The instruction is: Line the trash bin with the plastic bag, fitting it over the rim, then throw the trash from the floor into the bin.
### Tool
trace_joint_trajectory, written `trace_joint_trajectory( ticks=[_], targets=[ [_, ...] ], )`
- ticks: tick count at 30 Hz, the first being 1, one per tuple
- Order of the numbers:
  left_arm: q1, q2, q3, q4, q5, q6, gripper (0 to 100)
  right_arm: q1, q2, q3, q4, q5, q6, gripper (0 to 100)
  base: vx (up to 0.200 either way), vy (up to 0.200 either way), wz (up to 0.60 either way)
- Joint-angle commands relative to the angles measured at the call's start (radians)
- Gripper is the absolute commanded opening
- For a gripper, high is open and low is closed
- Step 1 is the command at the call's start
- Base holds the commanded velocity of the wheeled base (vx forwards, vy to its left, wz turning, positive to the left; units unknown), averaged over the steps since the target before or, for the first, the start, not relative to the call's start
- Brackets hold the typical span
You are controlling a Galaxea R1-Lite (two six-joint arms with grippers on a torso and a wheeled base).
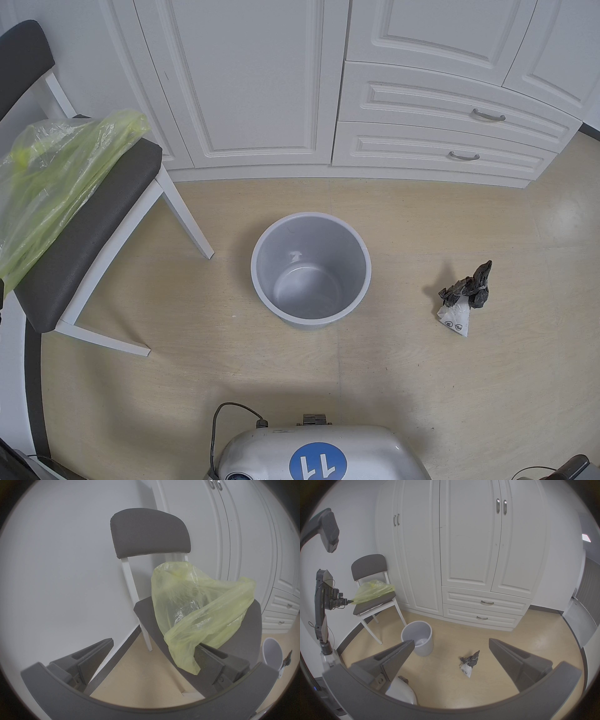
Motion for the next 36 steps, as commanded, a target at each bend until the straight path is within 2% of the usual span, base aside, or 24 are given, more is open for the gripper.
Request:
trace_joint_trajectory(
  ticks=[1, 8, 23, 28, 36],
  targets=[
    [-0.033, 0.165, 0.018, -0.083, 0.035, -0.008, 100, 0.0, -0.004, -0.005, -0.003, 0.0, 0.0, 100, 0.0, 0.0, 0.0],
    [-0.033, 0.136, 0.03, -0.081, 0.035, -0.054, 100, 0.0, 0.002, -0.001, 0.001, 0.0, 0.0, 100, 0.0, 0.0, 0.0],
    [-0.031, 0.051, 0.009, -0.081, 0.038, -0.052, 100, 0.002, -0.001, 0.003, 0.001, 0.002, 0.0, 100, 0.0, 0.0, 0.0],
    [-0.025, -0.002, 0.012, -0.083, 0.095, -0.049, 100, 0.002, -0.004, 0.001, 0.0, 0.002, 0.0, 100, 0.0, 0.0, 0.0],
    [0.002, -0.03, 0.013, -0.081, 0.104, -0.049, 100, 0.002, -0.004, 0.001, 0.0, 0.002, 0.0, 100, 0.0, 0.0, 0.0]
  ],
)
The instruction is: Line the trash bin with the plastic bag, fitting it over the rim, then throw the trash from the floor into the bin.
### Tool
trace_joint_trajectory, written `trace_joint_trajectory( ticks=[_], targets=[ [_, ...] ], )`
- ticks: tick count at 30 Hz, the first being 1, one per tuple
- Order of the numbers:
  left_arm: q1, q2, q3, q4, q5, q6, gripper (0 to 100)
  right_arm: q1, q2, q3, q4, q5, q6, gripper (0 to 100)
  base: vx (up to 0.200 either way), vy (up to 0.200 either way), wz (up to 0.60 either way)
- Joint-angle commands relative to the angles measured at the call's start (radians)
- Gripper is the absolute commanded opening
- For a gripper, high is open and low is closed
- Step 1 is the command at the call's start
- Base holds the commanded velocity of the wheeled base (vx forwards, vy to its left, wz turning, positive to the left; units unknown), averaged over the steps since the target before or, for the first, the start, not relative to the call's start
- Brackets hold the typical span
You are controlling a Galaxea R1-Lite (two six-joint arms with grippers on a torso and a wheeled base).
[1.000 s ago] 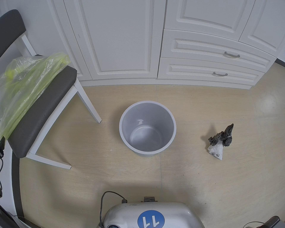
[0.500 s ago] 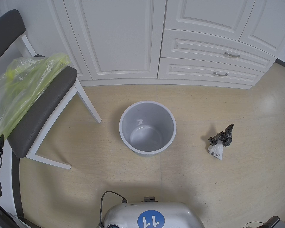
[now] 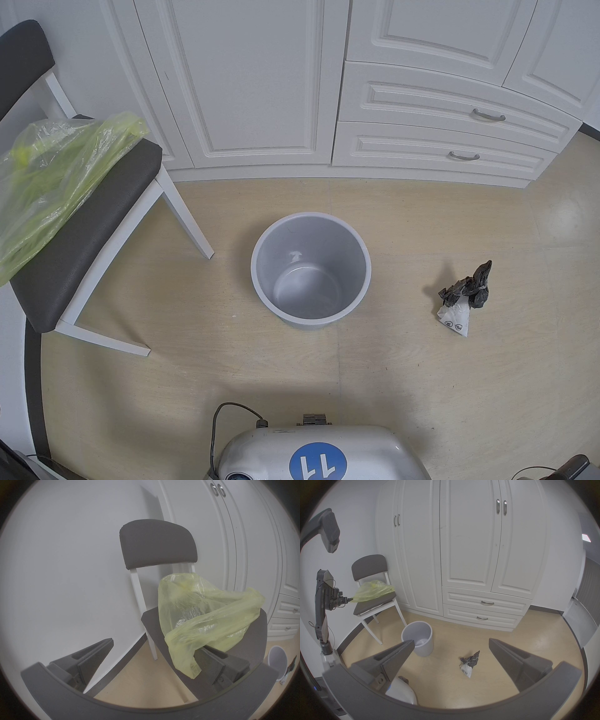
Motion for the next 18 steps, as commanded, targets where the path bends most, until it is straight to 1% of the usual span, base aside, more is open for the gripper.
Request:
trace_joint_trajectory(
  ticks=[1, 5, 6, 18],
  targets=[
    [0.012, -0.019, -0.002, 0.0, 0.002, 0.0, 100, 0.0, 0.0, 0.0, 0.0, -0.001, 0.0, 100, 0.0, 0.0, 0.0],
    [0.012, -0.021, 0.001, 0.0, 0.0, 0.001, 100, 0.0, 0.0, 0.0, 0.0, -0.001, 0.0, 100, 0.0, 0.0, 0.0],
    [0.012, -0.021, 0.001, 0.0, 0.0, 0.001, 0, 0.0, 0.0, 0.0, 0.0, -0.001, 0.0, 100, 0.0, 0.0, 0.0],
    [0.01, -0.055, 0.041, 0.0, 0.0, 0.003, 0, 0.0, 0.006, 0.001, 0.006, -0.001, 0.0, 100, 0.0, 0.0, 0.0]
  ],
)
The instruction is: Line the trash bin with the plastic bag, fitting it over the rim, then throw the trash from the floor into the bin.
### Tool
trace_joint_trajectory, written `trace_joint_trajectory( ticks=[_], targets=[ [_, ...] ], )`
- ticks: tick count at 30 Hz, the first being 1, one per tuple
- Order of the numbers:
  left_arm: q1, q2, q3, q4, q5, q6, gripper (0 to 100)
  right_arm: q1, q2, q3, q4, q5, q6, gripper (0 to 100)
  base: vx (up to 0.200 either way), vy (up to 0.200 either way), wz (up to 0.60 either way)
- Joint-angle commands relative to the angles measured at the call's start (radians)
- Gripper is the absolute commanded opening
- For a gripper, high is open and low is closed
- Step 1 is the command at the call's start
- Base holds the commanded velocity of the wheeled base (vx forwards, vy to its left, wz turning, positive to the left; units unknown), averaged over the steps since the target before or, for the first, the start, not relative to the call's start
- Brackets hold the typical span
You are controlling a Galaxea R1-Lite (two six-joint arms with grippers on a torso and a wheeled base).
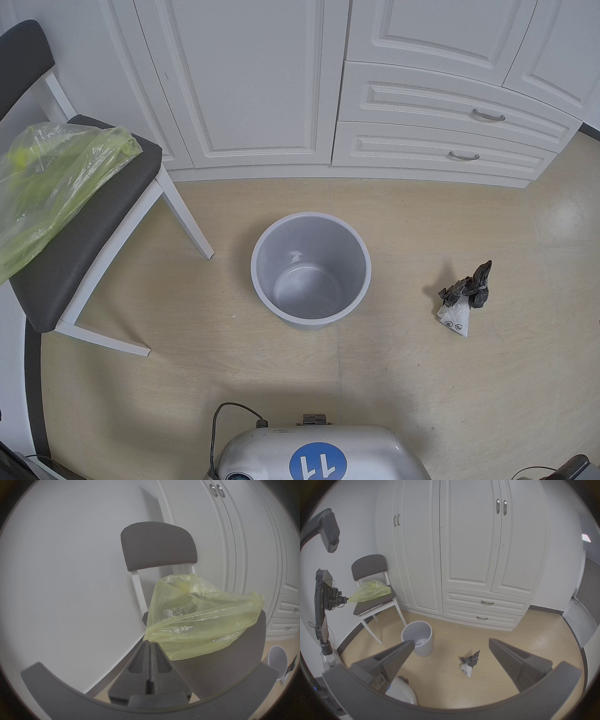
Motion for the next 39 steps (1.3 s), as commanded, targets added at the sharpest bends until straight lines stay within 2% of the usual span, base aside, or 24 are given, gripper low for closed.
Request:
trace_joint_trajectory(
  ticks=[1, 6, 10, 11, 12, 14, 15, 16, 18, 20, 23, 24, 25, 27, 30, 33, 34, 39],
  targets=[
    [-0.003, -0.041, 0.018, -0.001, -0.002, -0.002, 0, 0.0, 0.01, 0.002, 0.003, 0.0, 0.0, 100, 0.0, 0.0, 0.0],
    [-0.017, -0.116, 0.02, -0.001, -0.003, -0.011, 0, -0.001, 0.015, 0.003, 0.003, -0.001, 0.0, 100, 0.0, 0.0, 0.0],
    [-0.079, -0.258, -0.005, 0.001, -0.013, -0.068, 0, -0.001, 0.018, 0.008, -0.003, -0.003, -0.003, 100, 0.0, 0.0, 0.0],
    [-0.121, -0.337, -0.02, 0.001, -0.032, -0.123, 0, 0.0, 0.021, 0.011, -0.001, -0.001, -0.008, 100, 0.0, 0.0, 0.0],
    [-0.181, -0.44, -0.039, 0.002, -0.085, -0.205, 0, 0.0, 0.024, 0.02, -0.003, -0.001, -0.033, 100, 0.0, 0.0, 0.0],
    [-0.207, -0.485, -0.048, 0.007, -0.115, -0.24, 0, 0.0, 0.024, 0.023, -0.004, -0.001, -0.045, 100, 0.0, 0.0, 0.0],
    [-0.263, -0.586, -0.074, 0.033, -0.21, -0.303, 0, 0.0, 0.032, 0.034, -0.007, -0.001, -0.072, 100, 0.0, 0.0, 0.0],
    [-0.274, -0.615, -0.086, 0.056, -0.24, -0.312, 0, 0.0, 0.032, 0.034, -0.007, -0.001, -0.075, 100, 0.0, 0.0, 0.0],
    [-0.29, -0.647, -0.105, 0.099, -0.255, -0.321, 0, 0.0, 0.032, 0.034, -0.007, -0.001, -0.075, 100, 0.0, 0.0, 0.0],
    [-0.372, -0.702, -0.161, 0.22, -0.266, -0.344, 0, 0.0, 0.035, 0.031, -0.011, -0.001, -0.071, 100, 0.0, 0.0, 0.0],
    [-0.503, -0.722, -0.256, 0.31, -0.258, -0.404, 0, 0.0, 0.055, 0.028, -0.012, -0.001, -0.062, 100, 0.0, 0.0, 0.0],
    [-0.51, -0.722, -0.263, 0.315, -0.258, -0.409, 0, 0.0, 0.056, 0.028, -0.012, -0.001, -0.06, 100, 0.0, 0.0, 0.0],
    [-0.566, -0.725, -0.324, 0.35, -0.246, -0.465, 0, 0.011, 0.067, 0.028, -0.012, 0.002, -0.059, 100, 0.0, 0.0, 0.0],
    [-0.592, -0.725, -0.368, 0.367, -0.221, -0.522, 0, 0.056, 0.068, 0.028, -0.012, 0.006, -0.057, 100, 0.0, 0.0, 0.0],
    [-0.626, -0.725, -0.421, 0.373, -0.218, -0.611, 0, 0.171, 0.067, 0.011, -0.026, 0.0, -0.037, 100, 0.0, 0.0, 0.0],
    [-0.639, -0.73, -0.437, 0.373, -0.218, -0.651, 0, 0.204, 0.088, -0.018, -0.049, -0.001, -0.019, 100, 0.0, 0.0, 0.0],
    [-0.649, -0.752, -0.448, 0.375, -0.217, -0.694, 0, 0.217, 0.13, -0.055, -0.07, -0.001, 0.003, 100, 0.0, 0.0, 0.0],
    [-0.649, -0.833, -0.444, 0.43, -0.263, -0.72, 0, 0.26, 0.237, -0.101, -0.126, 0.002, 0.072, 100, 0.0, 0.0, 0.0]
  ],
)
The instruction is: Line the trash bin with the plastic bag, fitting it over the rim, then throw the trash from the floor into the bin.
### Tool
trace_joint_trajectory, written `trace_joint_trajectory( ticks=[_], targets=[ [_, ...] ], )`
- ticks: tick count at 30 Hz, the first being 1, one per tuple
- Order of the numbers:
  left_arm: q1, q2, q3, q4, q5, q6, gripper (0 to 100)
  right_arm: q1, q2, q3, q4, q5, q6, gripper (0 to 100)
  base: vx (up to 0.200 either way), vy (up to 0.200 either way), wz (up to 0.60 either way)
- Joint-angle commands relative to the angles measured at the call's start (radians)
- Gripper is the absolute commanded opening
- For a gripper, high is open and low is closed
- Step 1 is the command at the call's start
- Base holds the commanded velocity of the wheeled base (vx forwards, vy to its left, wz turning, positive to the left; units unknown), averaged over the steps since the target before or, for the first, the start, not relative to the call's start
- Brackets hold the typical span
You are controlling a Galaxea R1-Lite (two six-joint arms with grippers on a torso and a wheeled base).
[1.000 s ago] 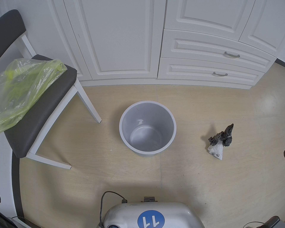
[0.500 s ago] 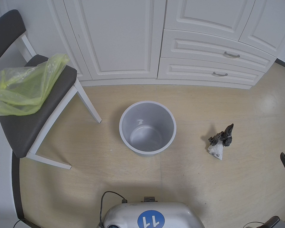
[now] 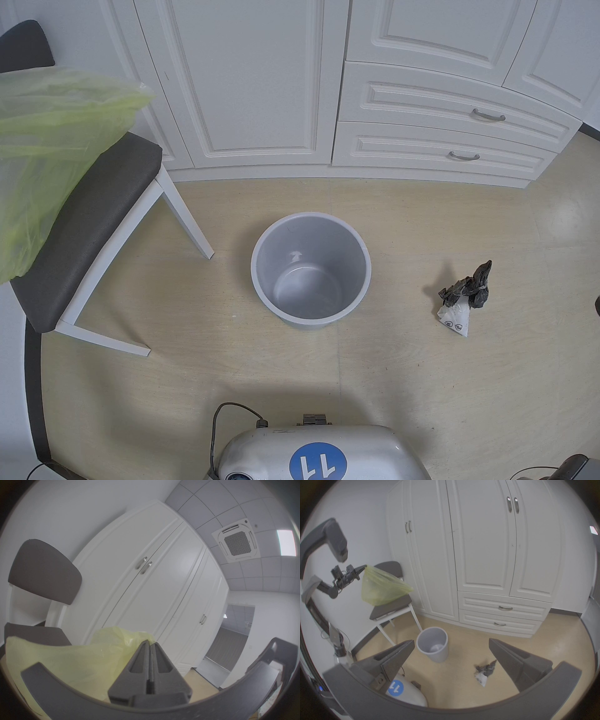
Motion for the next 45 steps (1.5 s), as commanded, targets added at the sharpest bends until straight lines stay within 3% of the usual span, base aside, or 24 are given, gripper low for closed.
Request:
trace_joint_trajectory(
  ticks=[1, 6, 8, 9, 10, 12, 15, 20, 24, 28, 33, 37, 38, 39, 42, 45],
  targets=[
    [-0.024, -0.129, -0.023, 0.083, -0.055, -0.03, 0, 0.085, 0.132, -0.054, -0.05, 0.002, 0.069, 100, 0.0, 0.0, 0.0],
    [0.033, -0.282, -0.045, 0.301, -0.269, -0.033, 0, 0.177, 0.158, -0.051, -0.073, -0.001, 0.266, 100, 0.0, 0.0, 0.0],
    [0.07, -0.308, -0.055, 0.353, -0.314, -0.034, 0, 0.184, 0.172, -0.052, -0.093, -0.004, 0.283, 100, 0.0, 0.0, 0.0],
    [0.139, -0.333, -0.069, 0.413, -0.352, -0.039, 0, 0.192, 0.189, -0.051, -0.117, -0.012, 0.293, 100, 0.0, 0.0, 0.0],
    [0.139, -0.333, -0.069, 0.413, -0.352, -0.039, 0, 0.192, 0.189, -0.051, -0.117, -0.012, 0.293, 100, 0.0, 0.0, 0.0],
    [0.261, -0.343, -0.08, 0.431, -0.389, -0.113, 0, 0.204, 0.209, -0.052, -0.139, -0.047, 0.306, 100, 0.0, 0.0, 0.0],
    [0.355, -0.339, -0.097, 0.43, -0.401, -0.171, 0, 0.238, 0.221, -0.051, -0.166, -0.07, 0.31, 100, 0.0, 0.0, 0.0],
    [0.398, -0.333, -0.085, 0.428, -0.455, -0.166, 0, 0.249, 0.233, -0.051, -0.171, -0.081, 0.313, 100, 0.0, 0.0, 0.0],
    [0.378, -0.304, -0.06, 0.422, -0.533, -0.154, 0, 0.249, 0.235, -0.049, -0.171, -0.081, 0.312, 100, 0.0, 0.0, 0.0],
    [0.344, -0.25, -0.06, 0.42, -0.556, -0.142, 0, 0.249, 0.238, -0.051, -0.172, -0.081, 0.312, 100, 0.0, 0.0, 0.0],
    [0.223, -0.244, -0.072, 0.414, -0.556, -0.137, 0, 0.249, 0.219, -0.051, -0.172, -0.083, 0.31, 100, 0.0, 0.0, 0.0],
    [0.031, -0.301, -0.049, 0.35, -0.559, -0.142, 0, 0.249, 0.192, -0.054, -0.171, -0.081, 0.307, 100, 0.0, 0.0, 0.0],
    [0.022, -0.304, -0.048, 0.348, -0.559, -0.142, 0, 0.249, 0.19, -0.054, -0.171, -0.081, 0.307, 100, 0.0, 0.0, 0.0],
    [-0.078, -0.351, -0.035, 0.344, -0.559, -0.14, 0, 0.249, 0.178, -0.055, -0.171, -0.078, 0.306, 100, 0.0, 0.0, 0.0],
    [-0.096, -0.409, 0.003, 0.334, -0.579, -0.131, 0, 0.249, 0.164, -0.055, -0.171, -0.075, 0.304, 100, 0.0, 0.0, 0.0],
    [-0.096, -0.552, 0.112, 0.315, -0.657, -0.116, 0, 0.25, 0.143, -0.052, -0.165, -0.07, 0.3, 100, 0.0, 0.0, 0.0]
  ],
)
